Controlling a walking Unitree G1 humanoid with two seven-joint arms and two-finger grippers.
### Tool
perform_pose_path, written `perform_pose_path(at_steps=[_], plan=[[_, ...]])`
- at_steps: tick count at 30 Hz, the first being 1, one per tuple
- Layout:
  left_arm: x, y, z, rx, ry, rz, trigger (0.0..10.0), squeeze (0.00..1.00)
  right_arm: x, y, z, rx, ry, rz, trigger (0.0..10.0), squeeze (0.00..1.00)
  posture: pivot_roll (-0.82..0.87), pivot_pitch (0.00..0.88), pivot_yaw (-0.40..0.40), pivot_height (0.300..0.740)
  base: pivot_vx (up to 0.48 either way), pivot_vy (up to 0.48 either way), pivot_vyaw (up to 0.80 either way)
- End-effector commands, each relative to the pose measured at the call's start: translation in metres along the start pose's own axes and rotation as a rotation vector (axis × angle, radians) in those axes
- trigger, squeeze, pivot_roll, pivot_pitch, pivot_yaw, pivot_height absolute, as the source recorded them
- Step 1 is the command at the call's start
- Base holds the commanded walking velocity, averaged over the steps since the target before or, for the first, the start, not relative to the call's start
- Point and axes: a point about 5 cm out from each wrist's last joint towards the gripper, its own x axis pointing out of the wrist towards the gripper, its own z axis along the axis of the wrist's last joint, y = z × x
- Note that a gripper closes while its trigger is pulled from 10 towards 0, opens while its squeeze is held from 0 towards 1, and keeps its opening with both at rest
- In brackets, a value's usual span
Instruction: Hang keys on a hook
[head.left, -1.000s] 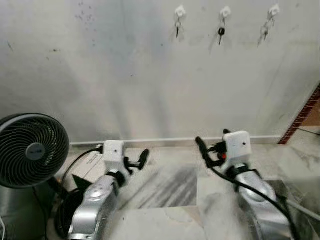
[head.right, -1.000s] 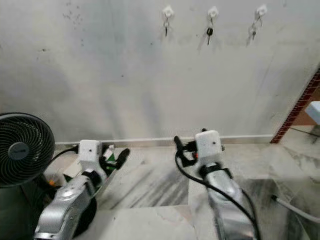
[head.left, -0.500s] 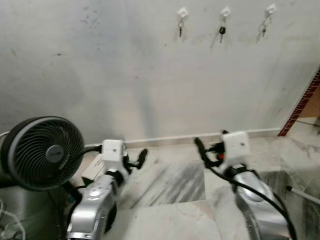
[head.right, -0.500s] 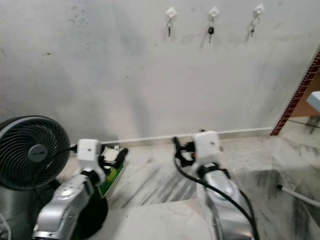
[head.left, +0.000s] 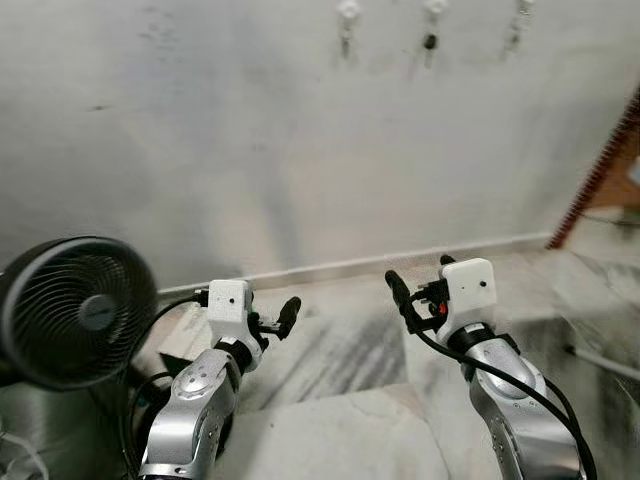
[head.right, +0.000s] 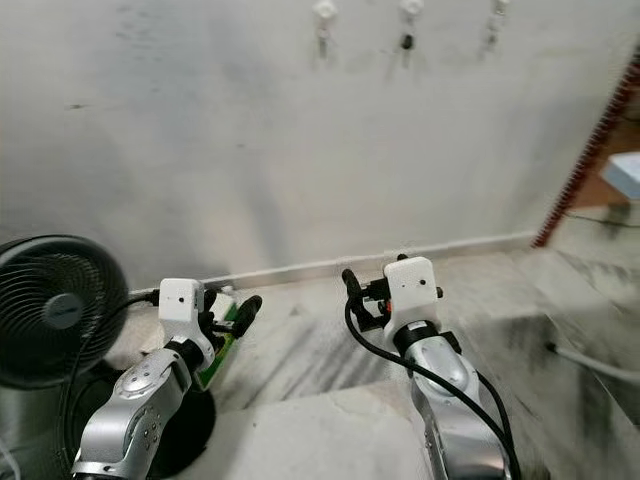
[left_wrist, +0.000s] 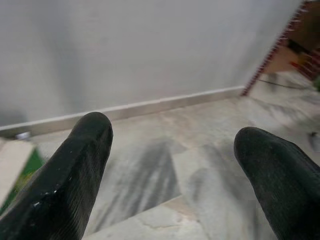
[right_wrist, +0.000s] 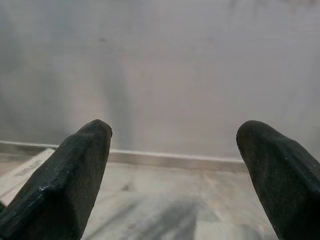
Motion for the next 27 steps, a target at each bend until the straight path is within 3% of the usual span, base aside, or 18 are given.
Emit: perform_pose_path(at_steps=[1, 27], plan=[[0.000, 0.003, -0.001, -0.001, 0.008, 0.010, 10.0, 0.00, 0.001, 0.002, -0.001, 0.005, 0.011, 0.002, 10.0, 0.00, -0.09, 0.000, 0.077, 0.740, 0.000, 0.000, -0.79], [0.001, 0.005, -0.018, -0.005, 0.137, 0.018, 10.0, 0.00, 0.003, 0.006, -0.012, 0.011, 0.059, 0.008, 10.0, 0.00, -0.08, 0.000, 0.081, 0.740, 0.000, 0.000, -0.79]])
